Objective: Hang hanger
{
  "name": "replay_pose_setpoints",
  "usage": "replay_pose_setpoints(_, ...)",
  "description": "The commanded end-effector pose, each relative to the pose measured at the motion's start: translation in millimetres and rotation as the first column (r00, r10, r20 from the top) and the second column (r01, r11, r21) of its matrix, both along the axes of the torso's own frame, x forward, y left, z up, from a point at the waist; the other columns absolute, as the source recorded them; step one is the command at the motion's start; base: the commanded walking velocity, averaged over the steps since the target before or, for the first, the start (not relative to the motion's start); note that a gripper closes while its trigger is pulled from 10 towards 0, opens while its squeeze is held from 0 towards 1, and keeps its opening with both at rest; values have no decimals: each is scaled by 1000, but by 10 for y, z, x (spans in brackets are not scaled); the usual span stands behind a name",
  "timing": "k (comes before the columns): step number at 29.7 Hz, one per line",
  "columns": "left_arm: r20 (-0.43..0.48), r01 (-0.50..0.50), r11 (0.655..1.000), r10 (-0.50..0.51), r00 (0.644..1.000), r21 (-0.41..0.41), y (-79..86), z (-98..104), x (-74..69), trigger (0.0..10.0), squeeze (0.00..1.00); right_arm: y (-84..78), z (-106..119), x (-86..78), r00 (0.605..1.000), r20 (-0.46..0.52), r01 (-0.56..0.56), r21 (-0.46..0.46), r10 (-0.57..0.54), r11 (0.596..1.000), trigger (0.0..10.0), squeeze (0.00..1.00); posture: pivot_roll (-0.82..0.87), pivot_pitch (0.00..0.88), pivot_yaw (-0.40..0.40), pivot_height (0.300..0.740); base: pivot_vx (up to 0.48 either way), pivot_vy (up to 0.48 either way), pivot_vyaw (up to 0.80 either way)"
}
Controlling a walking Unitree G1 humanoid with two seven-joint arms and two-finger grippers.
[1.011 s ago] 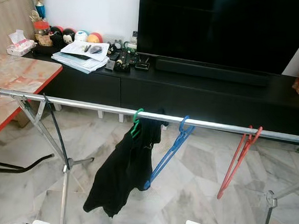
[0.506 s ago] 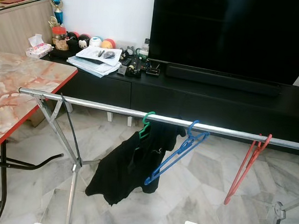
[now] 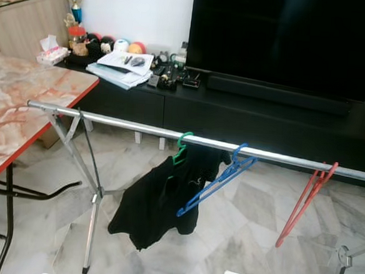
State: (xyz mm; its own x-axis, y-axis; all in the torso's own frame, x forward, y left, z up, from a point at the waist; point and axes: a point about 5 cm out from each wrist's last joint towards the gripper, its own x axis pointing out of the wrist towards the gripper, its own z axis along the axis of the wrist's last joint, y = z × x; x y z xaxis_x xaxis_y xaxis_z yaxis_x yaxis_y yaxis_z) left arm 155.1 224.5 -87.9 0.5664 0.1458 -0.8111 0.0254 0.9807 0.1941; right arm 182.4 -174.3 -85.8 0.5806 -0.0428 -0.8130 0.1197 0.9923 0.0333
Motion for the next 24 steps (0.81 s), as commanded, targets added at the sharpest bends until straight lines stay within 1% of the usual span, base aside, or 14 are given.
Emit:
replay_pose_setpoints(1,-37,-16,1000,16,999,-8,20,-39,-96,10000,0,-10,-30,-67,1000,-18,-6,-6,6,1000,10000,0,175,0,-29,740,-289,0,0)
replay_pose_setpoints(11,-46,-9,1000,9,999,-2,21,-45,-111,10000,0,-8,-37,-80,1000,-25,-14,-2,14,1000,10000,0,177,0,-28,740,-282,0,0)
replay_pose_setpoints(19,-51,-7,1000,6,999,-5,24,-51,-130,10000,0,-1,-49,-104,999,-35,-9,-1,9,1000,10000,0,177,0,-28,740,0,0,0)
replay_pose_setpoints(24,-53,-15,1000,14,999,-15,25,-54,-138,10000,0,-4,-55,-113,999,-43,-10,-5,10,1000,10000,0,177,0,-28,740,0,0,-685)
